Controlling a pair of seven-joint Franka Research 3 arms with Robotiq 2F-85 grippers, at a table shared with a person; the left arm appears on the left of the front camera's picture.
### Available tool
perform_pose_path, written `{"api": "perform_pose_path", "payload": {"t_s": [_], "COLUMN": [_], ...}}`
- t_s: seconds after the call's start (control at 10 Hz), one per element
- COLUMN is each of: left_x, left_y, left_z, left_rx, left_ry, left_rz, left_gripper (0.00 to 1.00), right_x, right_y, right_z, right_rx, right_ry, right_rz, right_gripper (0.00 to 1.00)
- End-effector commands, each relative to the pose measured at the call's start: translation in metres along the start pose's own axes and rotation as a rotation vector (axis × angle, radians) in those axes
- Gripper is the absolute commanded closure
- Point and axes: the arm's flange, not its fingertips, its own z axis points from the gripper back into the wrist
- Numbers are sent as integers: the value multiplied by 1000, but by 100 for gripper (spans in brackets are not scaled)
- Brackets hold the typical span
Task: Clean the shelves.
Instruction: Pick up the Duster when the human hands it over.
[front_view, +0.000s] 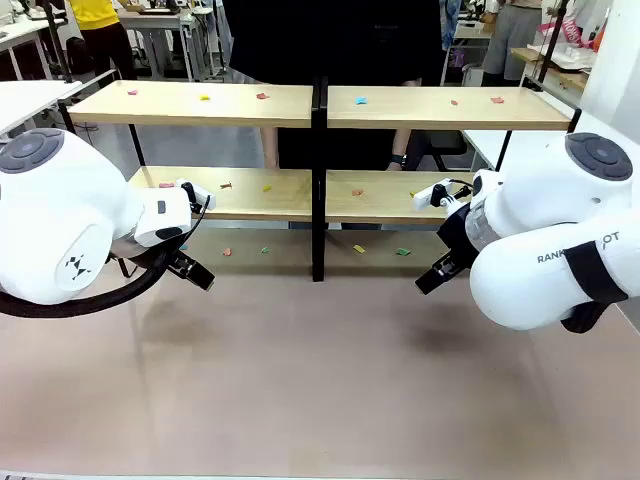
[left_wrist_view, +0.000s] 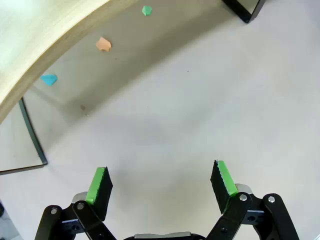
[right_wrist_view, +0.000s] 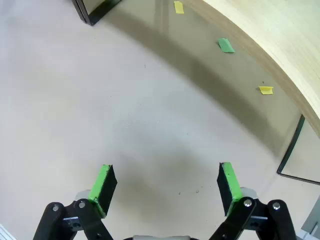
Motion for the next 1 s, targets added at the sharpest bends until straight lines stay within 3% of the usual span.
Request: {"api": "perform_pose_path", "payload": {"t_s": [0.0,0.9], "left_x": [0,0], "left_y": [0,0], "left_z": [0,0], "left_rx": [0,0], "left_ry": [0,0], "left_rz": [0,0], "left_gripper": [0,0], "right_x": [0,0], "right_y": [0,0], "right_z": [0,0], "right_rx": [0,0], "right_ry": [-1,-1], "right_rz": [0,0], "right_gripper": [0,0]}}
